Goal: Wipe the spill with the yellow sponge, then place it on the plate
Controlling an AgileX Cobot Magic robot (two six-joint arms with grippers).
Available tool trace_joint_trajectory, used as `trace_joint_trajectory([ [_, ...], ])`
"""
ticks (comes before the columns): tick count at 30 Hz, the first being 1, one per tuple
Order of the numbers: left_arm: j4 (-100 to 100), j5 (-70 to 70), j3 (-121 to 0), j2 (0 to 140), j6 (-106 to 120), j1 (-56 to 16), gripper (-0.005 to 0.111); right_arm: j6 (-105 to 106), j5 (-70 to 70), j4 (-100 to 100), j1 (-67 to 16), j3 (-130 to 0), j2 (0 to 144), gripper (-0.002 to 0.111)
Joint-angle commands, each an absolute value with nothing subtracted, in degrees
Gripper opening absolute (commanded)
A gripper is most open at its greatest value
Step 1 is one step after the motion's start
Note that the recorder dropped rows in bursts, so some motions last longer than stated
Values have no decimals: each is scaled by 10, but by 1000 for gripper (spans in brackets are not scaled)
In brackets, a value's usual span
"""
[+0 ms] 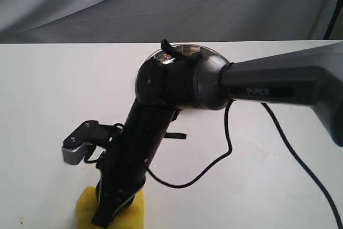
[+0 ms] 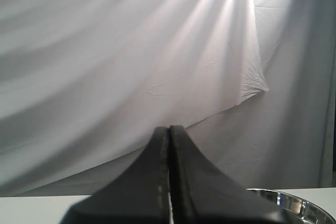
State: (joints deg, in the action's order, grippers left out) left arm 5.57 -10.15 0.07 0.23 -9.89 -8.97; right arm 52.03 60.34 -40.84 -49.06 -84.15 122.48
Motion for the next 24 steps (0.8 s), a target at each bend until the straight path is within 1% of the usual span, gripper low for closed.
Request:
trace_joint_trajectory([
  [1,53,-105,0,0,-100,-93,0,570,503,-475,-554,-838,1224,0],
  [6,53,-105,0,0,-98,-93,0,577,313,-464,-601,-838,1224,0],
  [10,53,-105,0,0,-98,-93,0,579,184,-464,-607,-838,1224,0],
  [12,53,-105,0,0,-98,-93,0,581,147,-453,-604,-838,1223,0],
  [17,53,-105,0,0,-98,-93,0,581,76,-349,-605,-838,1211,0],
  [24,53,-105,0,0,-100,-93,0,581,53,-301,-605,-838,1233,0],
])
